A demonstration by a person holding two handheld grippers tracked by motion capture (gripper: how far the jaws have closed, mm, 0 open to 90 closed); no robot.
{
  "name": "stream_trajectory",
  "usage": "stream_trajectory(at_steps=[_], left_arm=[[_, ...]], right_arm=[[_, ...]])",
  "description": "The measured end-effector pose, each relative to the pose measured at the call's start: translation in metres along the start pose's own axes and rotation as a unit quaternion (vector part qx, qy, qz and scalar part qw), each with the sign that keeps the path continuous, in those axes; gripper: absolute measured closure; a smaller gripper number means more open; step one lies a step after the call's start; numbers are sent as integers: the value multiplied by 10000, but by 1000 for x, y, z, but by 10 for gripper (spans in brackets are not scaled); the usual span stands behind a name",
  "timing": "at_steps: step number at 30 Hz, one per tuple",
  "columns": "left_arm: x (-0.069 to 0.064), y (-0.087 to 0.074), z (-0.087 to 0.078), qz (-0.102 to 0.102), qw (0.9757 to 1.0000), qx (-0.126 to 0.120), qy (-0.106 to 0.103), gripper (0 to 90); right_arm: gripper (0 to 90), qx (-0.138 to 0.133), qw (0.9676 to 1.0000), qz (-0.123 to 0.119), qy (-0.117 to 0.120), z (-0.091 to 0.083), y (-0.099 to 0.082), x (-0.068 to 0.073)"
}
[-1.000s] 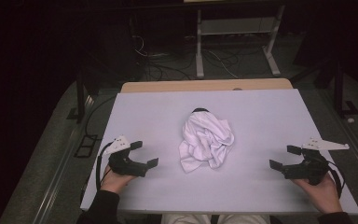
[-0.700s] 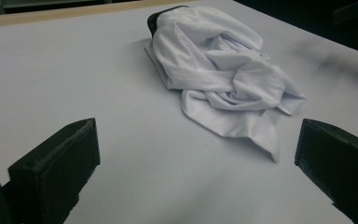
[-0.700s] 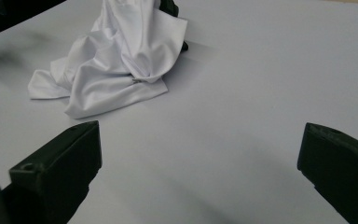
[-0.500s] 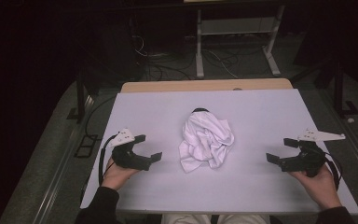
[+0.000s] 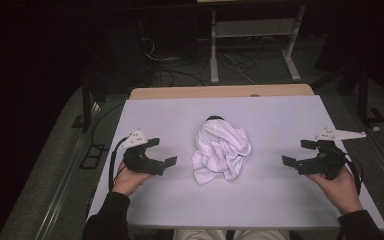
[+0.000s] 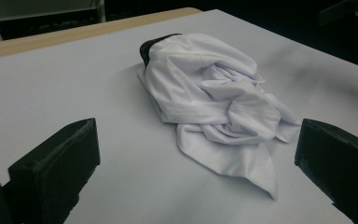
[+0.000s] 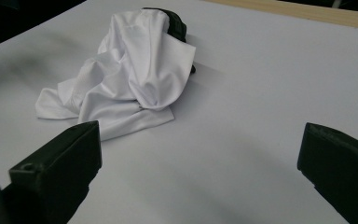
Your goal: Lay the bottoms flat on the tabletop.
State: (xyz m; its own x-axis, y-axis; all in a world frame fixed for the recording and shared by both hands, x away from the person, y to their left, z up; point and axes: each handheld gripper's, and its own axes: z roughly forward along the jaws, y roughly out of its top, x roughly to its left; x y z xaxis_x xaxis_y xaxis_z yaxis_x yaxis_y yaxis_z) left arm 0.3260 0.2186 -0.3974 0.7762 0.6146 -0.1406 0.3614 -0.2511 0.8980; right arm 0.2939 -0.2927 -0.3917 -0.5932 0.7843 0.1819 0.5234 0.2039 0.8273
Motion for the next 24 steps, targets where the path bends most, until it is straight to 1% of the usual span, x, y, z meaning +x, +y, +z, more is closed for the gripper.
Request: stream_trajectory(at_steps=[4, 5, 8, 11, 14, 18, 19, 20, 21, 23, 24], left_arm=[[2, 4, 2, -1, 10000, -21, -22, 4], [3, 6, 4, 2, 10000, -29, -28, 4], [4, 9, 6, -18, 10000, -41, -42, 4], [6, 13, 11, -93, 9999, -117, -56, 4], [8, 14, 13, -84, 9999, -91, -46, 5], [11, 19, 19, -131, 9999, -103, -30, 4], [13, 21, 22, -155, 9998, -142, -18, 4], [13, 21, 22, -155, 9998, -142, -18, 5], [13, 22, 26, -196, 9996, -186, -26, 5], [14, 21, 32, -206, 9996, -174, -45, 5], [14, 21, 32, -206, 9996, -174, -45, 5]], right_arm=[[1, 9, 10000, -13, 24, 4, 6, 0], [1, 34, 10000, -36, 26, 6, 10, 0], [1, 38, 10000, -81, 41, 9, 15, 1], [1, 58, 9999, -136, 57, 16, 22, 2], [1, 82, 9998, -142, 77, 19, 25, 3], [1, 94, 9997, -189, 104, 28, 32, 3], [1, 92, 9997, -200, 118, 30, 34, 3], [1, 92, 9997, -200, 118, 30, 34, 3], [1, 97, 9996, -217, 126, 34, 37, 2], [1, 89, 9996, -219, 131, 38, 40, 2], [1, 91, 9997, -203, 140, 40, 41, 1]])
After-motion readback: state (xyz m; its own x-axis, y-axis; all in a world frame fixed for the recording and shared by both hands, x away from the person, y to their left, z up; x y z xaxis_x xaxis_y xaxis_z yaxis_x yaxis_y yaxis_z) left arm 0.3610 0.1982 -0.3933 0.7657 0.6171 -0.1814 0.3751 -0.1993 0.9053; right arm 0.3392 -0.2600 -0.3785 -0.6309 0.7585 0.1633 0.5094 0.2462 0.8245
